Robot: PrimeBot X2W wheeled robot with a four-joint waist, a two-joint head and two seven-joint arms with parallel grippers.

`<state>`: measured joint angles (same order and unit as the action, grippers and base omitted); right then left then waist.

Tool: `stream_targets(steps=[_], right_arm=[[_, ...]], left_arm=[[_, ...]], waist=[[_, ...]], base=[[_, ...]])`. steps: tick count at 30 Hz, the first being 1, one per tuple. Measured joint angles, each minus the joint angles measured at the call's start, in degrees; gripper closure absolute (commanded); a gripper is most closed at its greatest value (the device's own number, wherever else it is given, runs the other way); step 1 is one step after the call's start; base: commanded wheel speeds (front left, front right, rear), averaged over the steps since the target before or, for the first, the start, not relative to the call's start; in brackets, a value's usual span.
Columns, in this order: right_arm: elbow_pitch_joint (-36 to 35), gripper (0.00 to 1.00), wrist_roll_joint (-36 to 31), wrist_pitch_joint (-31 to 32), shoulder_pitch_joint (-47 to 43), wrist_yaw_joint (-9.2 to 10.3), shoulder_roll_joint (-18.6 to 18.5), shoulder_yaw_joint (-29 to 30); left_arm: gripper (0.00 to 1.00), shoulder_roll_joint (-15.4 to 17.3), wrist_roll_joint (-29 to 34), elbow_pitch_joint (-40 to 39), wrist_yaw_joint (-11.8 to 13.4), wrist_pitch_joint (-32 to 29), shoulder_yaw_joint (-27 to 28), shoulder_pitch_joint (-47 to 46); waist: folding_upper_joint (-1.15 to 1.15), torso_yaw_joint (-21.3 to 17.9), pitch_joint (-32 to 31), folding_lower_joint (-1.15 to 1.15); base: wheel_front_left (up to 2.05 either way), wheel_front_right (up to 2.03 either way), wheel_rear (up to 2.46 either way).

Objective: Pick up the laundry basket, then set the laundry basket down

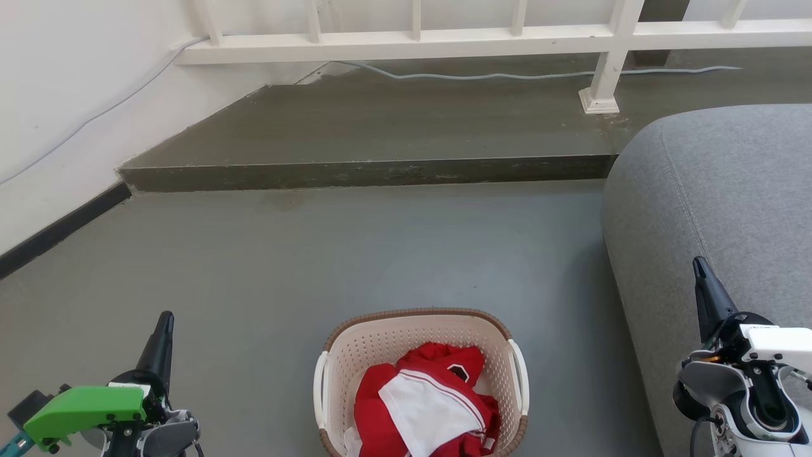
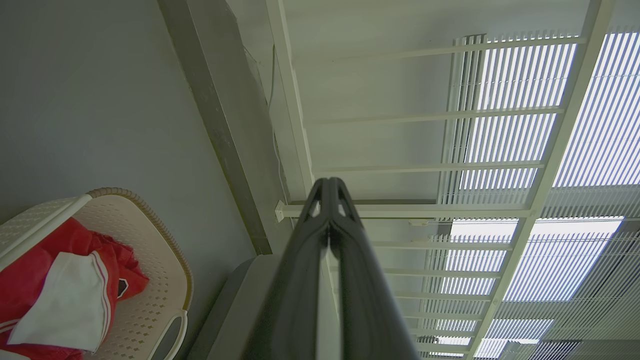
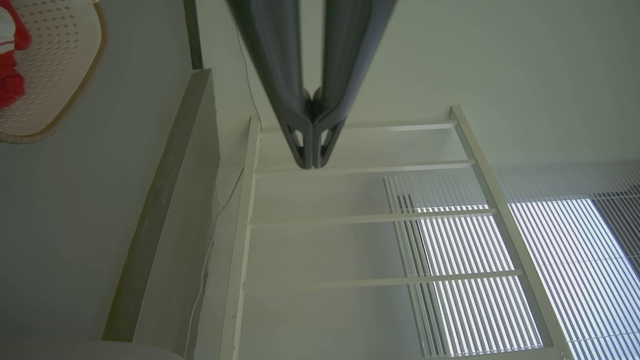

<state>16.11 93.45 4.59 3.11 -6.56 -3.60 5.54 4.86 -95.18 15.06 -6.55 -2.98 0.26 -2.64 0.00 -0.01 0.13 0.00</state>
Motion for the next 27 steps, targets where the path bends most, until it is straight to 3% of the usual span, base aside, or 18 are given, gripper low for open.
stream_targets(steps=[27], right_arm=[[0.0,1.00,0.0,0.0,0.0,-0.01,0.0,0.1]], left_arm=[[1.00,-0.1,0.0,0.6,-0.1,0.0,0.1,0.0]], waist=[[0.00,0.0,0.0,0.00]], base=[[0.00,0.00,0.00]])
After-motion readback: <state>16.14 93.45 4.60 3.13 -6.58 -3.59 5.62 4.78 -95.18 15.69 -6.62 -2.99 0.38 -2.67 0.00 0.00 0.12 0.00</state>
